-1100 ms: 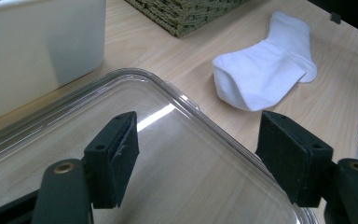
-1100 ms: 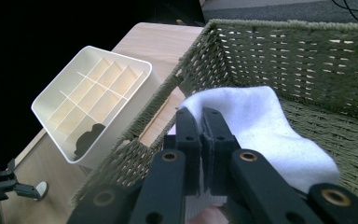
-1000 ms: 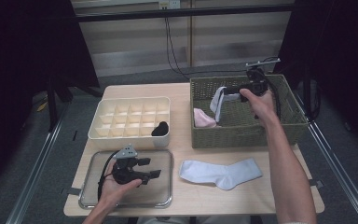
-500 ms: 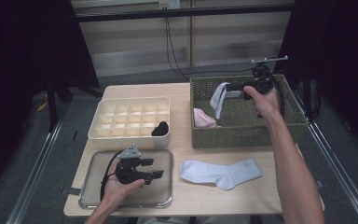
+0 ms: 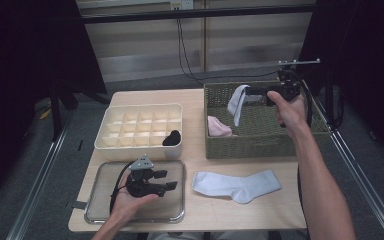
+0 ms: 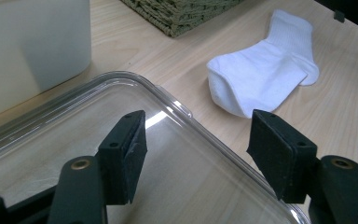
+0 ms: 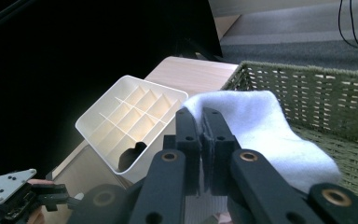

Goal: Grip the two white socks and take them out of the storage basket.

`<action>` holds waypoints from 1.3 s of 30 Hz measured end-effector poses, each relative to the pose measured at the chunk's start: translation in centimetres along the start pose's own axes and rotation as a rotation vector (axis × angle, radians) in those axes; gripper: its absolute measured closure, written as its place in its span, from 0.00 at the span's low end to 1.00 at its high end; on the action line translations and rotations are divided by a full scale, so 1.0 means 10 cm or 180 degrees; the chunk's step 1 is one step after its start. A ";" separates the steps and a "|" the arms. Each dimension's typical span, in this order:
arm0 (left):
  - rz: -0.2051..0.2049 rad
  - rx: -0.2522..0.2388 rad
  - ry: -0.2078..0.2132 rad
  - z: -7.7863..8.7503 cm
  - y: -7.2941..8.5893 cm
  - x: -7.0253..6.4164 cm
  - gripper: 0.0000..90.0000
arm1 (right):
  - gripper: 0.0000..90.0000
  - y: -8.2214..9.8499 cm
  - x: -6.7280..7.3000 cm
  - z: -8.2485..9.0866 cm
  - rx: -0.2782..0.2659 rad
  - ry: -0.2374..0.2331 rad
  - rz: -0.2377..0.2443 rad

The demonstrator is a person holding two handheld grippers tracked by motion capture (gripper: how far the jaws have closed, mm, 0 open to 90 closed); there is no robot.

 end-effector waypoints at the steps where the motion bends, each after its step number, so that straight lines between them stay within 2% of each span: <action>1: 0.0000 -0.0001 -0.0005 0.00 0.00 0.00 0.41 | 0.96 -0.01 0.02 0.02 -0.0017 -0.0001 0.0008; 5: 0.0001 -0.0008 -0.0016 0.00 0.00 0.00 0.39 | 0.96 -0.01 0.09 0.08 -0.0046 -0.0012 0.0051; 9: 0.0002 -0.0005 0.0000 -0.01 -0.01 0.01 0.37 | 0.96 0.00 0.12 0.13 -0.0034 0.0065 0.0072; 14: -0.0020 0.0005 -0.0009 -0.01 -0.01 0.01 0.38 | 0.96 -0.01 0.15 0.24 -0.0122 0.0048 0.0068; 16: -0.0029 0.0011 -0.0027 -0.02 -0.02 0.01 0.40 | 0.96 0.00 0.17 0.27 -0.0107 0.0062 0.0120; 18: -0.0048 -0.0031 -0.0014 -0.03 -0.07 0.00 0.43 | 0.96 0.04 0.18 0.31 -0.0112 0.0057 0.0110; 21: -0.0139 -0.0081 0.0017 -0.05 -0.16 -0.03 0.48 | 0.96 0.08 0.18 0.35 -0.0163 0.0029 0.0083; 25: -0.0142 -0.0143 0.0038 -0.05 -0.22 -0.05 0.52 | 0.96 0.13 0.22 0.44 -0.0231 -0.0018 0.0097; 30: -0.0141 -0.0174 0.0046 -0.07 -0.29 -0.06 0.51 | 0.96 0.17 0.32 0.56 -0.0277 -0.0056 0.0176; 32: -0.0117 -0.0173 -0.0002 -0.10 -0.32 -0.05 0.45 | 0.96 0.20 0.38 0.61 -0.0345 -0.0183 0.0145; 37: -0.0161 -0.0149 -0.0020 -0.17 -0.36 -0.09 0.46 | 0.96 0.33 0.50 0.71 -0.0350 -0.0207 0.0223; 39: -0.0185 -0.0183 -0.0014 -0.17 -0.39 -0.12 0.46 | 0.96 0.38 0.52 0.72 -0.0329 -0.0211 0.0227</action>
Point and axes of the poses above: each handheld gripper's, and its own axes: z roughly backward along the jaws, y roughly out of its underside, x roughly to its left, the point moved 5 cm from there along -z, roughly forward along the jaws, and after that the axes turned 9 degrees about y, right-handed, at the moved point
